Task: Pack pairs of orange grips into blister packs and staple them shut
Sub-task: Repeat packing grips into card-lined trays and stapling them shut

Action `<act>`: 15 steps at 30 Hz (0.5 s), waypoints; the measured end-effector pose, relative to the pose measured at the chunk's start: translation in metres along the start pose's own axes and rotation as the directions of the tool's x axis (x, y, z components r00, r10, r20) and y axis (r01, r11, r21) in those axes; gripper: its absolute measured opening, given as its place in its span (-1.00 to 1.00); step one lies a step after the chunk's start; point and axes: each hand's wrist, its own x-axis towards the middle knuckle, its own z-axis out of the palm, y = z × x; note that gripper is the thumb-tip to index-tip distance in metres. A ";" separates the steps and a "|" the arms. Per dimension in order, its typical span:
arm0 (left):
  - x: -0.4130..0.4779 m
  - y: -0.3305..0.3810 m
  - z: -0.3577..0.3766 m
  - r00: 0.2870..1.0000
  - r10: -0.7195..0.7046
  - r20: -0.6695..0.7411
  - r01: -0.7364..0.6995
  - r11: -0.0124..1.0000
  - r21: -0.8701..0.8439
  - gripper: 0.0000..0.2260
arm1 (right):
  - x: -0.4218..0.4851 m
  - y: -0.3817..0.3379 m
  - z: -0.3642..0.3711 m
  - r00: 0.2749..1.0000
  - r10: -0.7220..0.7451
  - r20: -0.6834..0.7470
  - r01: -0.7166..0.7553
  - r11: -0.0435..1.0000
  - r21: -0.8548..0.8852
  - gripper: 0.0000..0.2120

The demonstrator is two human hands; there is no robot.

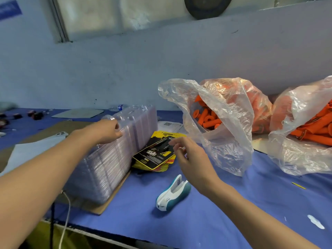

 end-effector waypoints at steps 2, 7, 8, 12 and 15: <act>-0.003 -0.003 0.001 1.000 0.019 -0.011 -0.019 0.999 -0.037 -0.67 | 0.003 -0.010 0.015 0.998 -0.003 0.066 0.006 0.999 -0.034 -0.69; -0.001 -0.010 0.002 0.999 0.033 0.018 -0.031 0.995 -0.095 -0.69 | 0.013 -0.031 0.055 0.963 -0.085 0.257 0.125 0.981 -0.146 -0.55; -0.001 -0.010 0.002 0.999 0.037 0.021 -0.035 0.995 -0.098 -0.69 | 0.015 -0.035 0.063 0.952 -0.097 0.289 0.149 0.975 -0.164 -0.53; -0.002 -0.011 0.001 0.999 0.042 0.010 -0.041 0.998 -0.049 -0.69 | 0.023 -0.050 0.087 0.914 -0.105 0.391 0.192 0.963 -0.190 -0.45; -0.006 -0.004 0.000 0.998 0.012 -0.068 -0.007 0.996 0.085 -0.72 | 0.026 -0.063 0.102 0.894 -0.131 0.429 0.231 0.955 -0.188 -0.42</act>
